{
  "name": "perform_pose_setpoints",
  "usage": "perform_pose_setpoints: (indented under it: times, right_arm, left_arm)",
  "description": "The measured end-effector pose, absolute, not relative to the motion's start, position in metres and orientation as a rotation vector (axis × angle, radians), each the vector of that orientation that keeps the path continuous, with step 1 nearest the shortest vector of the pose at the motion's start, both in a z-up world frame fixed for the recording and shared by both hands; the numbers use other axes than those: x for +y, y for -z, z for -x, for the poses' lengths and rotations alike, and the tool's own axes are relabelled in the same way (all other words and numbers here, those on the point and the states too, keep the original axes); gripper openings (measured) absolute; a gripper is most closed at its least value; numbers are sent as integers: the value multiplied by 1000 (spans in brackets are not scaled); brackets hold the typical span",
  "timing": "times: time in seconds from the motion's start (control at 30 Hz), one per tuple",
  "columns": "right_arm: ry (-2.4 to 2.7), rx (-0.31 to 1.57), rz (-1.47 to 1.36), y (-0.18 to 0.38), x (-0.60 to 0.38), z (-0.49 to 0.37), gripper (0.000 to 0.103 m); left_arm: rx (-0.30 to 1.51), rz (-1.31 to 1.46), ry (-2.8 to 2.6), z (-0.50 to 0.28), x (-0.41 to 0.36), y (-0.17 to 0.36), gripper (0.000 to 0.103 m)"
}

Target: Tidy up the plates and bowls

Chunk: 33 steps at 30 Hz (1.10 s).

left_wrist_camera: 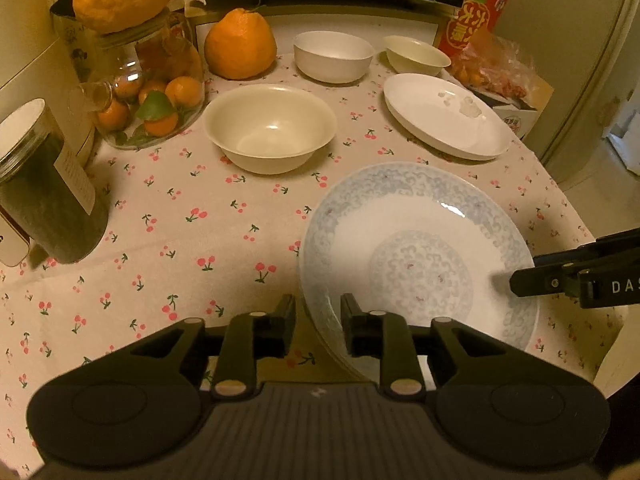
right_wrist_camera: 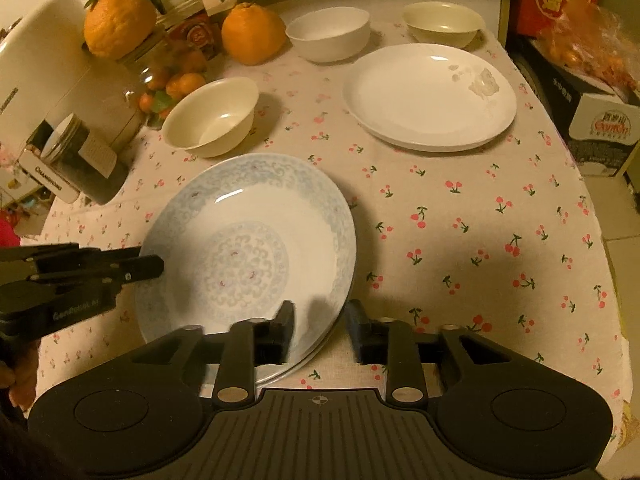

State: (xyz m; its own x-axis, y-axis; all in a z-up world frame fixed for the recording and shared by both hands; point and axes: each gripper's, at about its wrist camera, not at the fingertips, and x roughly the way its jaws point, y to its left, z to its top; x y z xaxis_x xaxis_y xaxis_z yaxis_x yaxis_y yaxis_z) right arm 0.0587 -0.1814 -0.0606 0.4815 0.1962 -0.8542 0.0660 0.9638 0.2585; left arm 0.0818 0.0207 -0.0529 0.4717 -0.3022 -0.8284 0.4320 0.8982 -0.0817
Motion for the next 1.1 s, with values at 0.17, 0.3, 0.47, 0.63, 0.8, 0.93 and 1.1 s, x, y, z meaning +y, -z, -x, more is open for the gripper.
perform_pose_setpoints:
  times: [0.17,0.3,0.47,0.63,0.8,0.93,1.1]
  right_arm:
    - [-73,1041,-335,56,-194,-63,66]
    - [-38,1009,-394,49,-210,-71,77]
    - [-10,961,-557,46,-241,-85,85]
    - [60,913,-681,46,-275,-97,85]
    - [110,872,-797,54,-304,-105,85]
    - [159,842,-884,63,-324,-108,85]
    - [190,826,-945,73,-336,-116,85]
  left_arm:
    - [975,-107,454,-85,21,47,51]
    - [972,-52,434,-91,20,38,73]
    - [924,-73,416,-101,5,22,92]
    - [890,-94,416,-118,-20,10,98]
    - [883,-79,435,-141,-47,6,101]
    - [875,-83,437,-159,-69,13,101]
    - [910,-83,434,-185,-92,27,101]
